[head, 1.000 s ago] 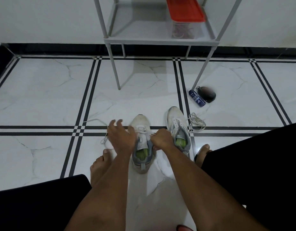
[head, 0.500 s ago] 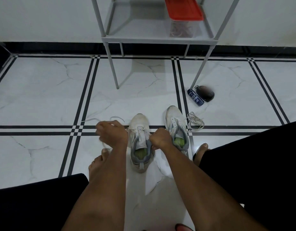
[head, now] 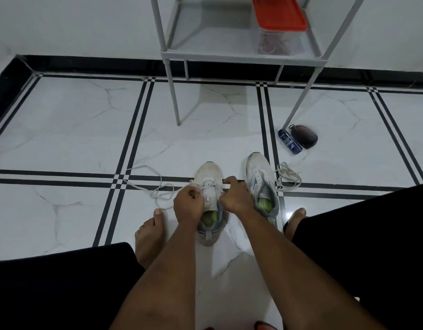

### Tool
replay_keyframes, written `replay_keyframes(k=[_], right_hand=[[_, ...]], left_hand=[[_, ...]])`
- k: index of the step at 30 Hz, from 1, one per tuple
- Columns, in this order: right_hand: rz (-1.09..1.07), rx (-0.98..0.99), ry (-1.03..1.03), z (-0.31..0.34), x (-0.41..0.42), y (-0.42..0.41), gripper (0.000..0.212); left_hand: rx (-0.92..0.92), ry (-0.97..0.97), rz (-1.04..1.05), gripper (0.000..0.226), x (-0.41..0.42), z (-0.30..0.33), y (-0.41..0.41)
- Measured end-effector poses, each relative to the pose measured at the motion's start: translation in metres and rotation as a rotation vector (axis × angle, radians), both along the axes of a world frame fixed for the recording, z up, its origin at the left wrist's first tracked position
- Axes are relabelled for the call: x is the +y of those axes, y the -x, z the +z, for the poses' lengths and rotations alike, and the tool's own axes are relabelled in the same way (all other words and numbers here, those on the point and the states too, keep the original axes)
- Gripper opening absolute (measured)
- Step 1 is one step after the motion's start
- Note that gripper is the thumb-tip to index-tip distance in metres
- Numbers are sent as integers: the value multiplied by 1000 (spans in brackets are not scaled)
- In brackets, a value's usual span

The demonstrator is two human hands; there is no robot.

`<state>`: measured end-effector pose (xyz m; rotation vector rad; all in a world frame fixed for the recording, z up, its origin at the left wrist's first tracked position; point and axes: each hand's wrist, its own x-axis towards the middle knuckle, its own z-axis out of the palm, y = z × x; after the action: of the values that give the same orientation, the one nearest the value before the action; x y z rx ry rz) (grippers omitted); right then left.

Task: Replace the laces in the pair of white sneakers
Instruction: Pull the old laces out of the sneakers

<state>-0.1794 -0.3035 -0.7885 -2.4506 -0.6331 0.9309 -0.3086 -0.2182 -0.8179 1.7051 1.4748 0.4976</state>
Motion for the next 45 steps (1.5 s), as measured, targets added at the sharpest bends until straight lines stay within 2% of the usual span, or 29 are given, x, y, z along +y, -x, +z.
replay_keyframes(k=[2,4,7,10,12,14,16,19,21,24,26,32,34,36,38,40,42,45], right_hand=[[123,-25,-20,-3,2,3,67],[280,-81,-6,-4,5,10,70],[398,-216,9,-10,11,22,54],[334,-278,-86,-10,10,18,26],[192,-332,-142,-11,7,10,15],[-22,-340,-147,-8,6,7,15],[-127,-355,-113,-5,5,10,22],[74,-440,-99,-7,6,21,38],[210,-462,-107,-12,7,26,34],[262,-430,-124,-21,10,24,25],[195,-404,-211,-21,10,22,21],[-424,-450,-294,6,21,-18,24],[-490,-401,-319,9,21,-23,21],[-350,-450,-258,3,17,-13,25],[-75,-524,-178,-5,14,3,46],[162,-526,-122,-11,14,17,55],[306,-513,-70,-16,15,25,46],[342,-500,-88,-23,12,30,23]], left_hand=[[-17,176,134,15,9,-1,0],[-24,243,132,17,13,-4,-1],[-53,287,148,16,10,-6,-1],[-84,328,200,16,11,-4,0],[-96,348,216,16,12,-4,0],[-103,366,214,13,11,-4,-2],[-108,377,196,12,10,-3,-4],[-121,380,184,11,8,-2,-3],[-125,368,166,13,8,0,-2],[-132,370,166,16,8,2,-1],[-141,372,172,15,9,2,-1],[-166,387,225,11,10,1,1],[-168,405,223,12,10,0,1],[-172,416,221,12,9,-1,1],[-163,411,219,13,8,1,1],[-161,410,213,14,7,2,1],[-167,420,200,16,6,5,1],[-164,417,189,15,7,5,2]])
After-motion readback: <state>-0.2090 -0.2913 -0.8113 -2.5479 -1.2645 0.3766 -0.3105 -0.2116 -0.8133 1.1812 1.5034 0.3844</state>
